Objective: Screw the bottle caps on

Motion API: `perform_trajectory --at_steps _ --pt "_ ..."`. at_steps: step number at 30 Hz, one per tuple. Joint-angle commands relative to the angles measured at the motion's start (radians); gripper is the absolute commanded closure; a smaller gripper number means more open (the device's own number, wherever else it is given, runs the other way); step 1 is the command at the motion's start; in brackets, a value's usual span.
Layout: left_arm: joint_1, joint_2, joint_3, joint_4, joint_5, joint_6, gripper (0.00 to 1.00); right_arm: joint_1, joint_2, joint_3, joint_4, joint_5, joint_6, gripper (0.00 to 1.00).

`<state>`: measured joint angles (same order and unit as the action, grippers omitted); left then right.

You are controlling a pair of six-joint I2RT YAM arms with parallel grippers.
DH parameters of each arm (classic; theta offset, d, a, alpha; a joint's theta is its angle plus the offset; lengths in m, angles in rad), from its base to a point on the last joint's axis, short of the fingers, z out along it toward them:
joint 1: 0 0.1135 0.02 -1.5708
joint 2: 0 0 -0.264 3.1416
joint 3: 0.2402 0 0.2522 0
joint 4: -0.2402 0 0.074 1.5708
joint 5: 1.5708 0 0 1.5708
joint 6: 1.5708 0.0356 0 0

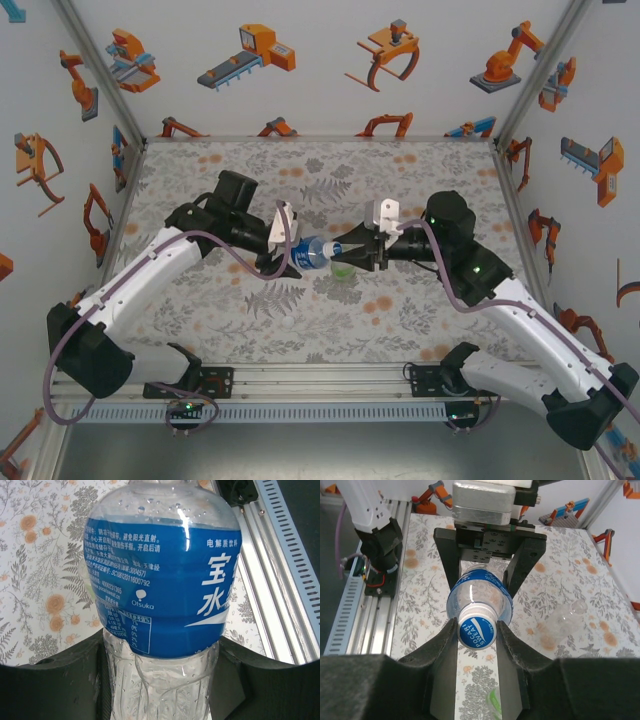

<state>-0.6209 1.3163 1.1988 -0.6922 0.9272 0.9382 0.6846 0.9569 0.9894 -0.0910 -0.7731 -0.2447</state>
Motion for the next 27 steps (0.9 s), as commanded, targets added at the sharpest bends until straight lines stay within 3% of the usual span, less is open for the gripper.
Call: perform_trajectory --at_steps 1,7,12,14,18,25,27 --pt "-0.006 0.003 0.039 -0.002 -0.019 -0.003 1.0 -0.002 0.008 -0.041 0.101 0.196 0.219 1.0" --pt "-0.004 0.005 0.027 0.087 -0.222 -0.112 1.0 -0.002 0.043 -0.041 0.102 0.599 0.85 1.0" --pt "-0.005 -0.011 -0.007 0.185 -0.38 -0.182 1.0 -0.002 0.086 -0.02 -0.026 0.665 1.308 1.0" --pt "-0.007 -0.017 -0.023 0.216 -0.438 -0.195 1.0 -0.002 0.1 0.005 -0.09 0.655 1.404 1.0" --pt "-0.01 -0.019 -0.028 0.235 -0.501 -0.214 1.0 -0.002 0.122 0.027 -0.128 0.626 1.433 1.0" --pt "-0.009 -0.03 -0.038 0.24 -0.441 -0.201 1.0 -0.002 0.101 0.002 -0.037 0.626 1.289 1.0" --pt "-0.01 -0.034 -0.041 0.241 -0.427 -0.198 1.0 -0.002 0.087 0.019 -0.031 0.625 1.193 0.86"
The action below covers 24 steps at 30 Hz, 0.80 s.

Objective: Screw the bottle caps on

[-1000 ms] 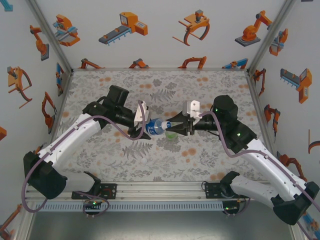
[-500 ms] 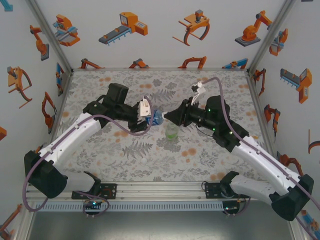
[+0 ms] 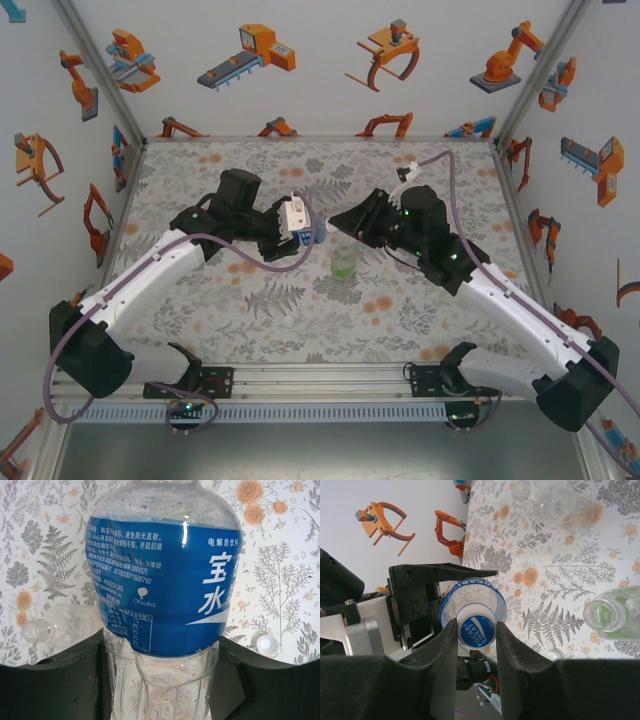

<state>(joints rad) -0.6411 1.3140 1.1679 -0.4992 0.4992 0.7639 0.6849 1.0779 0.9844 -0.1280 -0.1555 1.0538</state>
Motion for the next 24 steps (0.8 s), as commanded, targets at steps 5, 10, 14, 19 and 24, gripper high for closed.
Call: perform_trajectory --at_steps 5,10,14,19,24 --pt "0.017 -0.037 -0.012 0.044 0.068 -0.012 1.0 -0.002 -0.07 0.063 0.018 -0.061 -0.404 0.55" --pt "0.026 -0.035 0.005 -0.004 0.235 0.026 1.0 -0.002 -0.106 0.072 0.041 -0.271 -0.798 0.55" --pt "0.03 -0.028 0.025 -0.075 0.393 0.086 1.0 -0.002 -0.14 0.083 0.025 -0.477 -1.092 0.55" --pt "0.029 0.008 0.081 -0.216 0.539 0.184 1.0 -0.002 -0.155 0.123 -0.104 -0.597 -1.393 0.5" --pt "0.029 0.061 0.146 -0.374 0.642 0.289 1.0 -0.004 -0.137 0.158 -0.186 -0.656 -1.549 0.47"
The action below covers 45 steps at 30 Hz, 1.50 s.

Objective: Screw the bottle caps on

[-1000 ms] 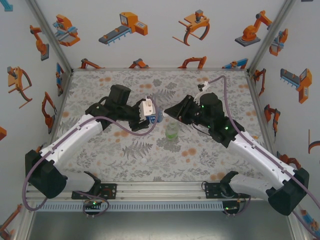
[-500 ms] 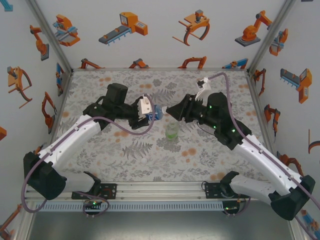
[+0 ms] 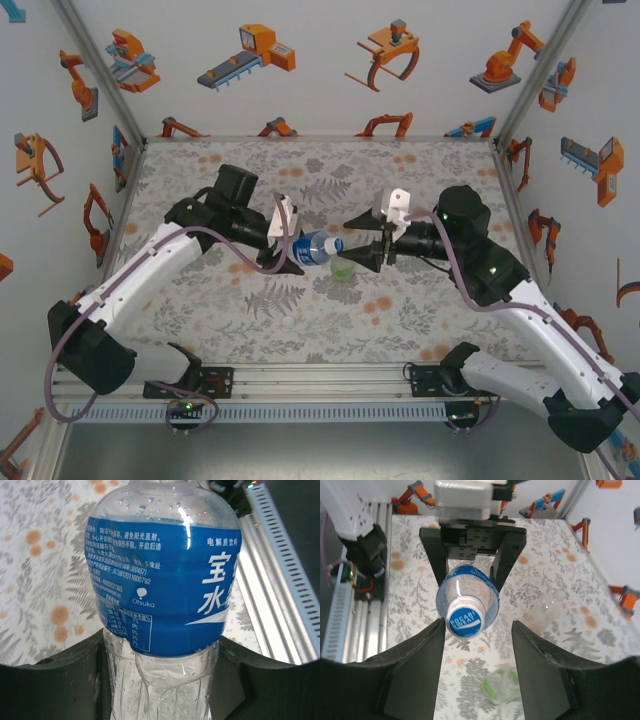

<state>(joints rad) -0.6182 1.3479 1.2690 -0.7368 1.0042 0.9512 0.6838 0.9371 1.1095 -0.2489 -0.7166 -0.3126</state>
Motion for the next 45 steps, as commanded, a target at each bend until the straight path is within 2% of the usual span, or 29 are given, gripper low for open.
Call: perform_trajectory --at_steps 1,5,11,16,20,24,28,34,38,43,45 --pt "0.006 0.039 0.058 -0.165 0.146 0.12 1.0 -0.002 0.007 0.032 -0.063 -0.125 -0.194 0.47" --pt "0.005 0.067 0.082 -0.212 0.149 0.139 1.0 -0.001 0.029 0.03 -0.047 -0.19 -0.192 0.52" --pt "0.005 0.07 0.081 -0.213 0.143 0.14 1.0 0.012 0.042 0.022 0.009 -0.224 -0.171 0.56" --pt "0.005 0.074 0.082 -0.214 0.14 0.136 1.0 0.021 0.053 0.006 0.068 -0.234 -0.143 0.64" --pt "0.005 0.074 0.082 -0.213 0.135 0.136 1.0 0.025 0.056 -0.004 0.089 -0.24 -0.125 0.65" --pt "0.005 0.074 0.086 -0.214 0.119 0.133 1.0 0.026 0.054 -0.02 0.097 -0.213 -0.093 0.78" --pt "0.005 0.071 0.089 -0.16 0.021 0.062 1.0 0.027 0.051 -0.079 0.213 -0.059 0.12 1.0" --pt "0.013 0.001 -0.016 0.11 -0.213 -0.144 1.0 0.026 0.035 -0.203 0.434 0.285 0.65 1.0" --pt "0.023 -0.045 -0.067 0.22 -0.278 -0.198 1.0 0.027 0.046 -0.218 0.412 0.475 0.926 1.0" --pt "0.027 -0.076 -0.107 0.303 -0.364 -0.243 1.0 0.026 0.065 -0.189 0.258 0.652 1.192 1.0" --pt "0.03 -0.075 -0.111 0.314 -0.377 -0.253 0.86 0.026 0.072 -0.199 0.284 0.644 1.235 1.0"
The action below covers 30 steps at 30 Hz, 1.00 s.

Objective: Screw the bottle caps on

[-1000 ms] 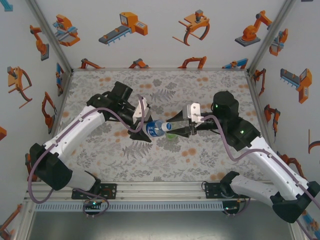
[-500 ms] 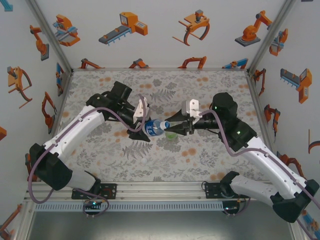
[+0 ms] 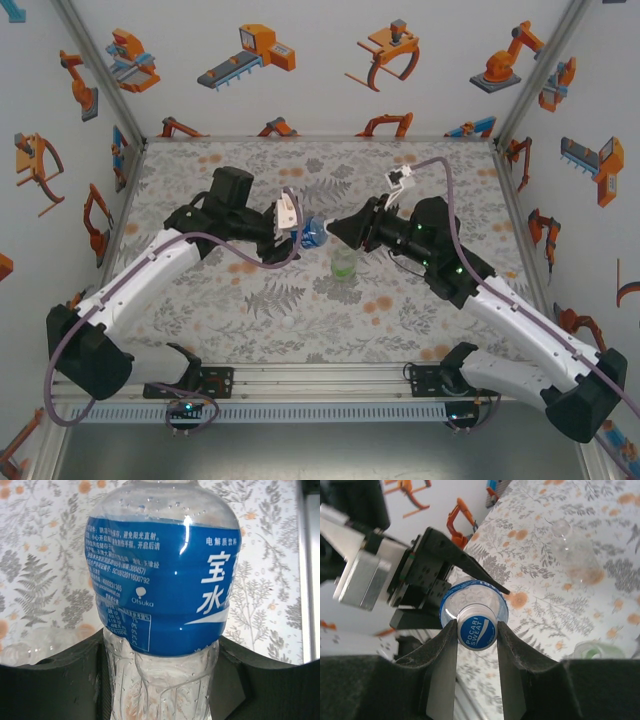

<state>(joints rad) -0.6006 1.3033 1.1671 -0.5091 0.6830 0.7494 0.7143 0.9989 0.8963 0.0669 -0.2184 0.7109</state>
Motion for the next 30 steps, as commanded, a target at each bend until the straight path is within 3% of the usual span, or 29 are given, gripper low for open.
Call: perform_trajectory --at_steps 1,3,5,6,7,9,19,26,30 --pt "0.012 -0.03 -0.008 0.087 -0.06 -0.053 0.8 -0.004 0.015 0.008 -0.011 0.139 0.227 1.0" --pt "0.013 -0.026 -0.006 0.089 -0.06 -0.059 0.7 -0.004 0.022 0.006 0.01 0.136 0.231 1.0" --pt "0.012 -0.027 -0.006 0.096 -0.058 -0.066 0.49 -0.006 0.032 0.018 -0.001 0.138 0.211 1.0" --pt "0.013 -0.032 -0.009 0.105 -0.058 -0.072 0.3 -0.007 0.038 0.031 -0.015 0.145 0.178 1.0" --pt "0.012 -0.038 -0.014 0.115 -0.058 -0.076 0.19 -0.011 0.045 0.049 -0.037 0.154 0.145 1.0" --pt "0.013 -0.052 -0.029 0.138 -0.07 -0.083 0.05 -0.029 0.063 0.082 -0.071 0.163 0.094 1.0" --pt "0.033 -0.112 -0.091 0.282 -0.241 -0.17 0.03 -0.188 0.272 0.326 -0.333 0.161 -0.2 1.0" --pt "0.114 -0.127 -0.097 0.358 -0.261 -0.3 0.03 -0.267 0.44 0.461 -0.449 0.245 -0.406 1.0" --pt "0.145 -0.128 -0.07 0.371 -0.404 -0.447 0.03 -0.306 0.54 0.53 -0.483 0.289 -0.508 1.0"
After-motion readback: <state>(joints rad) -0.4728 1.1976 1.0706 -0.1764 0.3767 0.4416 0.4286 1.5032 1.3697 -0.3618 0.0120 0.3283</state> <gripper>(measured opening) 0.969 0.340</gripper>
